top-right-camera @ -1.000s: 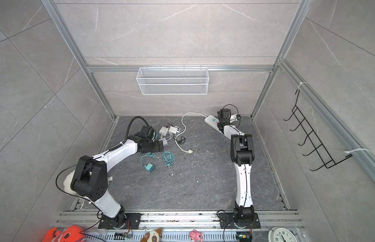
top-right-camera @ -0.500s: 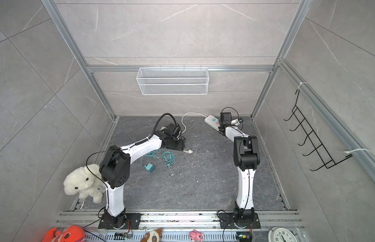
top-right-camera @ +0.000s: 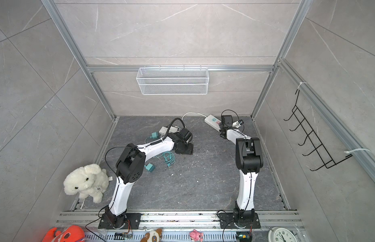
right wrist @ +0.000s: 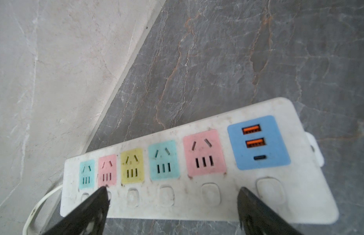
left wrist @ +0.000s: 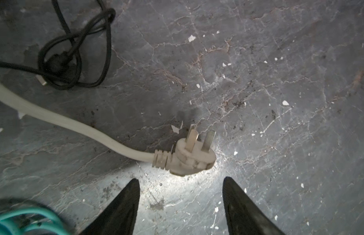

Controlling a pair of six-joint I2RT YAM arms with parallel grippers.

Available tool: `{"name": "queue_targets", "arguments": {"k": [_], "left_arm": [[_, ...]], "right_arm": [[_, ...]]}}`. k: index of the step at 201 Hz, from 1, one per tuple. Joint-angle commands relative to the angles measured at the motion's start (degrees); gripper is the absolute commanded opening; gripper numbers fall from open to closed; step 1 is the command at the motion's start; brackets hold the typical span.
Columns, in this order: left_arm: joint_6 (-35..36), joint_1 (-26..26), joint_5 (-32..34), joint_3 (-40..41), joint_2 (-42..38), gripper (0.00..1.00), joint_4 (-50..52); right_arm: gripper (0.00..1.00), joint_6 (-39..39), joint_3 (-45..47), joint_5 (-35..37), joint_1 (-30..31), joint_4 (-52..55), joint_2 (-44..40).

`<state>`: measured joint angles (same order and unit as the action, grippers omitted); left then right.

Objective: Insert plugs into power strip
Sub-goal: Move the plug to the center of the table.

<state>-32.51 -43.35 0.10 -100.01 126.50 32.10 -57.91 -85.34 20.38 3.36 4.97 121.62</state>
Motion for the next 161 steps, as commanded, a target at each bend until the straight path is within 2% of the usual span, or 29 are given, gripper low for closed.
{"name": "queue_targets", "arguments": {"k": [1, 41, 65, 120, 161], "left_arm": [[-5.3, 0.3, 0.7, -3.6, 1.9, 0.69, 1.9], [-10.9, 0.4, 2.2, -5.1, 4.4, 0.71, 2.7], [-12.6, 0.9, 2.7, -7.3, 6.6, 0.71, 7.5], [-12.6, 1.1, 5.4, -6.8, 9.9, 0.66, 17.6], [-12.5, 1.5, 7.2, -2.4, 7.8, 0.50, 19.6]], "right_arm": [[0.99, 1.9, 2.5, -2.0, 0.3, 1.8, -1.7], [0.99, 4.0, 3.1, -3.3, 0.4, 1.7, -2.1], [0.99, 4.7, 4.4, -3.2, 0.4, 1.8, -3.2], [0.99, 6.6, 8.4, -2.7, 0.4, 0.6, -6.5], [0.99, 8.6, 12.1, -2.8, 0.6, -0.1, -10.2]]}}
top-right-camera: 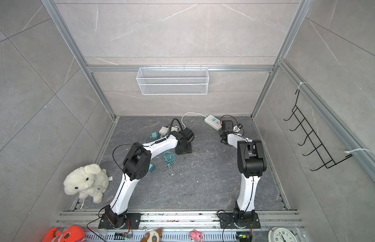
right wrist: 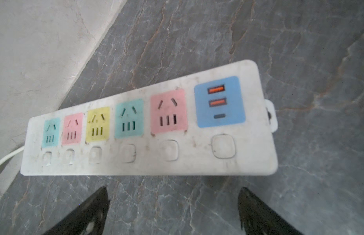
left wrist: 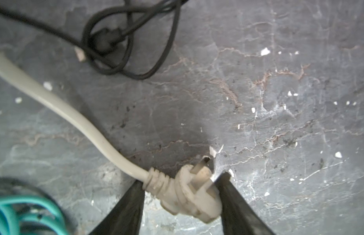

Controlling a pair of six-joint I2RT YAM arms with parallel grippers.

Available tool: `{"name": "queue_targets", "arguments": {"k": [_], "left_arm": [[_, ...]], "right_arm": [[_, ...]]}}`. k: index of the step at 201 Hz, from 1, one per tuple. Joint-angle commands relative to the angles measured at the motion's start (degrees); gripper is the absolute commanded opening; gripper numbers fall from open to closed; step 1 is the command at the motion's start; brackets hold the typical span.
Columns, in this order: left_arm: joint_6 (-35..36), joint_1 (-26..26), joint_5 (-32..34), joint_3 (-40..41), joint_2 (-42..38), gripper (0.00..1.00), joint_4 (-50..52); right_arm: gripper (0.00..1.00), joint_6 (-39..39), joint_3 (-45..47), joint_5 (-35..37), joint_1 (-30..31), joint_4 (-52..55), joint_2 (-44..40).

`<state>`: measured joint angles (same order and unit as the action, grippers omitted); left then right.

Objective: Insert plugs into power strip
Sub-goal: Move the plug to the center of the table.

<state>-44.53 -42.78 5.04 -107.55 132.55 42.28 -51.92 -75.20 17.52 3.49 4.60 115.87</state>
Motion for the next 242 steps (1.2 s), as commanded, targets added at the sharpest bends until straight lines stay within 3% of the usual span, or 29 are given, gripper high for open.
{"name": "queue_targets", "arguments": {"k": [1, 37, 70, 100, 177, 242], "left_arm": [[-0.5, 1.0, 2.4, 5.3, 1.6, 0.49, 9.4], [-0.5, 3.6, 2.3, 14.8, -4.7, 0.34, 5.4], [0.7, 6.2, 2.6, 21.4, -8.9, 0.19, 2.6], [2.5, 8.0, 1.6, 25.0, -11.3, 0.11, 0.5], [5.9, 9.9, -0.6, 27.5, -13.0, 0.06, -2.5], [5.9, 10.4, -1.0, 29.5, -14.6, 0.03, -4.0]], "right_arm": [[0.99, 2.6, 2.1, 0.1, 0.5, 0.3, -4.6], [0.99, 5.8, 3.3, 1.1, 0.6, -0.1, -6.7], [0.99, 2.0, 5.0, 5.6, 0.5, -0.1, -7.5], [0.99, -2.1, 4.9, 11.8, 0.5, -0.2, -6.9], [0.99, -5.3, -4.1, 21.7, -0.3, 6.4, -2.8], [0.99, -12.1, -14.6, 20.3, -3.5, 12.6, 6.7]]}}
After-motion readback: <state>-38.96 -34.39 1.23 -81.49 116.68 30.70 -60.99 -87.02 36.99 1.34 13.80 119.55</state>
